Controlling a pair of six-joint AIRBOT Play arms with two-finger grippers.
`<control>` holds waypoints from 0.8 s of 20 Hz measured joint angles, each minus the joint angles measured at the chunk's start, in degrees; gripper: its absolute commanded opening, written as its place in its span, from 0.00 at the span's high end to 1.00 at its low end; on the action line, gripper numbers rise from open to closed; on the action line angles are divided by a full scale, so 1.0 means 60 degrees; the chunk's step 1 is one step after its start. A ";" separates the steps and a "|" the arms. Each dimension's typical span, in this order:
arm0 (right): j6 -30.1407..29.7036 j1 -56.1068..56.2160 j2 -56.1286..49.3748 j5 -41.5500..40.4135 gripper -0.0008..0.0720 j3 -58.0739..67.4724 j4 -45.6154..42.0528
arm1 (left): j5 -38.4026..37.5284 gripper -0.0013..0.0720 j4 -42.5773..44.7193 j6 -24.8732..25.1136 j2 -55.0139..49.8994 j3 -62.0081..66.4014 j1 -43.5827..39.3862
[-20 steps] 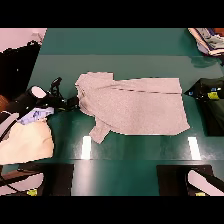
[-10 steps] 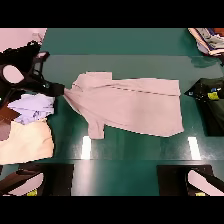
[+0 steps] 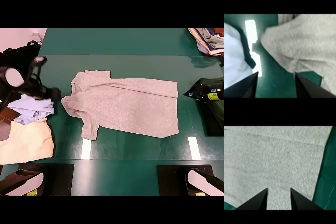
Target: Fold the shirts.
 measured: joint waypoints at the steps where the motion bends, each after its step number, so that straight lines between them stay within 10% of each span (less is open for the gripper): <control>1: 0.0000 0.0000 0.0000 0.0007 0.56 0.0000 0.0000 | 0.0109 0.26 -0.0262 -0.0102 0.0000 -0.0430 0.0000; 12: 0.0000 0.0000 0.0000 0.0036 0.56 0.0000 0.0000 | 0.2794 0.27 -0.2178 -0.1202 -0.0011 -0.3169 0.0000; 14: 0.0000 0.0000 0.0000 0.0040 0.56 0.0000 0.0000 | 0.3231 0.47 -0.2382 -0.1231 -0.0015 -0.3271 0.0000; 16: 0.0000 0.0000 0.0000 0.0069 0.56 0.0000 0.0000 | 0.3475 0.47 -0.2495 -0.1246 -0.0018 -0.3330 0.0000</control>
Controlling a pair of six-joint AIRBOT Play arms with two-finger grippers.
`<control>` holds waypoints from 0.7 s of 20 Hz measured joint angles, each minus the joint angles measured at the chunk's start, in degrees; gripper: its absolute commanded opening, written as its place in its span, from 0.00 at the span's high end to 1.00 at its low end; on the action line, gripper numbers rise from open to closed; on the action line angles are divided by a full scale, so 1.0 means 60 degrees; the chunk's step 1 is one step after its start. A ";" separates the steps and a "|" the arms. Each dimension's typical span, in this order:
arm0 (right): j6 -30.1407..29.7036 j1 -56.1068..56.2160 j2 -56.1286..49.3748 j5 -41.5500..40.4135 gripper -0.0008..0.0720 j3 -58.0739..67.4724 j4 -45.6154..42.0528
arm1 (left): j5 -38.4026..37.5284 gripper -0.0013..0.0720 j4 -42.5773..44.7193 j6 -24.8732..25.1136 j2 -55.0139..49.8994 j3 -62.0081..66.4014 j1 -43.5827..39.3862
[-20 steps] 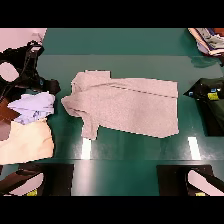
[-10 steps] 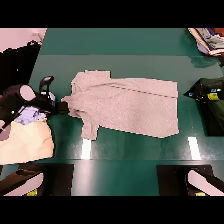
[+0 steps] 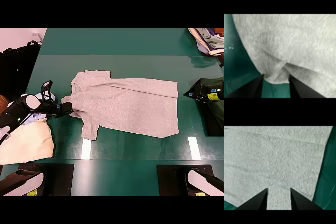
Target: Fold the shirts.
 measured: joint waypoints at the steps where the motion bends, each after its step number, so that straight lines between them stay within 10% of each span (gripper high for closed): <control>1: 0.0000 0.0000 0.0000 0.0004 0.56 0.0000 0.0000 | 0.0069 0.47 -0.0047 -0.0011 0.0000 -0.0011 0.0000; 14: 0.0004 0.0000 0.0000 0.0109 0.56 0.0000 0.0000 | -0.0495 0.47 0.0040 0.0142 -0.0277 0.0018 0.0000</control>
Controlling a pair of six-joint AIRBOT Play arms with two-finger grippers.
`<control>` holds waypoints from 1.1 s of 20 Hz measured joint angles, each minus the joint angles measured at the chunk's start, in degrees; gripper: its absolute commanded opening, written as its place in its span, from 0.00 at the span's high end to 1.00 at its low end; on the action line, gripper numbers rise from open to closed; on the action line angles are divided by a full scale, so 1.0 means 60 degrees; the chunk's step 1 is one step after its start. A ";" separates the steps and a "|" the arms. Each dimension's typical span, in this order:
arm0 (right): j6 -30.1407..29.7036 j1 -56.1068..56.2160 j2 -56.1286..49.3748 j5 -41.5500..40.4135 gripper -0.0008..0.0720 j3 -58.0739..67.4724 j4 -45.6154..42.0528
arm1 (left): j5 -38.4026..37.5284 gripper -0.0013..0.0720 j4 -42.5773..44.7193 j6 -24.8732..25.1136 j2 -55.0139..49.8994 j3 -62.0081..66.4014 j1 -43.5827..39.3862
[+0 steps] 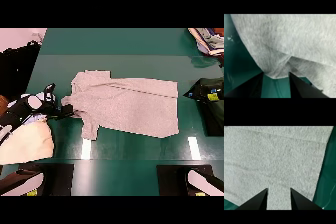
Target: Fold the shirts.
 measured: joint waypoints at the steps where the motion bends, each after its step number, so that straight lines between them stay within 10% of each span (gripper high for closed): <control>1: 0.0000 0.0000 0.0000 0.0007 0.56 0.0000 0.0000 | -0.0087 0.47 0.0091 0.0007 0.0018 0.0076 0.0000; 15: -0.0004 0.0000 0.0000 0.0029 0.56 -0.0004 -0.0004 | -0.0364 0.36 -0.0036 0.0036 -0.0579 0.0430 0.0004; 18: -0.0004 0.0000 0.0000 0.0076 0.56 -0.0004 -0.0004 | -0.0120 0.96 -0.0058 0.0033 -0.0765 0.0514 0.0022; 22: -0.0004 -0.0004 0.0000 0.0419 0.56 -0.0087 -0.0164 | -0.0444 0.96 -0.0066 0.0157 -0.0783 0.1140 -0.0004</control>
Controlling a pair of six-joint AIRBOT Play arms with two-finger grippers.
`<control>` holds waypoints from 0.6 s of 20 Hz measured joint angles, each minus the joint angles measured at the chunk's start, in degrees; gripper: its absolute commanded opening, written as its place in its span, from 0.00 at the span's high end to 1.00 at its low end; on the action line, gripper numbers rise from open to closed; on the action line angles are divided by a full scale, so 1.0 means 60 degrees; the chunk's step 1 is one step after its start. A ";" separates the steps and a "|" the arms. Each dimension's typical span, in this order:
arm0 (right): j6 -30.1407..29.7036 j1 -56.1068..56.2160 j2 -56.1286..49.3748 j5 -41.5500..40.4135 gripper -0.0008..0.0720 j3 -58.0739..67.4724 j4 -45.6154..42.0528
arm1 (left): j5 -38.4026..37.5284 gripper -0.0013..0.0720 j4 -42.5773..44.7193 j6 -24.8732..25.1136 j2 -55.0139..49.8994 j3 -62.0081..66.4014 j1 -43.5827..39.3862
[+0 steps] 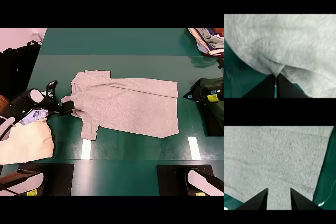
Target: Fold the shirts.
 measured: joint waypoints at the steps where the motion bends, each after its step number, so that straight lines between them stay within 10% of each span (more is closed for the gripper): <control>1: 0.0000 -0.0029 0.0004 0.0157 0.56 -0.0124 -0.0131 | -0.0189 0.96 -0.0004 0.0127 0.0051 0.0197 0.0007; 4: 0.0066 -0.0277 0.0007 0.0586 0.36 -0.0896 -0.0455 | -0.0674 0.96 -0.0025 0.0546 0.0357 0.0732 0.0000; 12: 0.0499 -0.0780 0.0007 0.0747 0.37 -0.3952 -0.0605 | -0.1144 0.96 -0.0080 0.0969 0.0729 0.1111 0.0004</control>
